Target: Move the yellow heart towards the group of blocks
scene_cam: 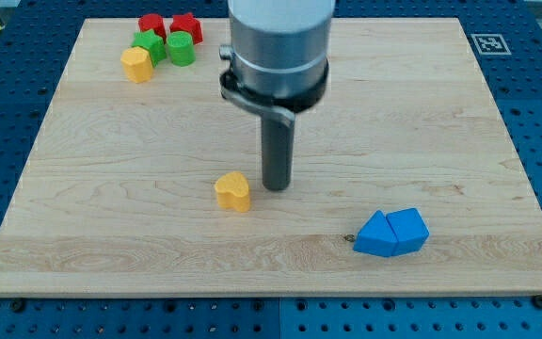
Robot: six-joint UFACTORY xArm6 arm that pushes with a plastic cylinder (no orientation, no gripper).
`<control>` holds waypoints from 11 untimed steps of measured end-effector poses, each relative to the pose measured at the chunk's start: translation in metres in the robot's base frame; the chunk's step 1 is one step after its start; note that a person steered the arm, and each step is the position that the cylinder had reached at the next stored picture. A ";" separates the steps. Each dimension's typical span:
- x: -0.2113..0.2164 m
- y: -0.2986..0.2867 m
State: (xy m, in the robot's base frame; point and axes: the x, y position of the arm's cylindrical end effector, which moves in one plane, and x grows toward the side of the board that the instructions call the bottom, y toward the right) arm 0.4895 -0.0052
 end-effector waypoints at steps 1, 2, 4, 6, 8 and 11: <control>0.002 0.000; 0.035 0.015; 0.049 -0.032; -0.051 -0.108; -0.030 -0.119; -0.094 -0.180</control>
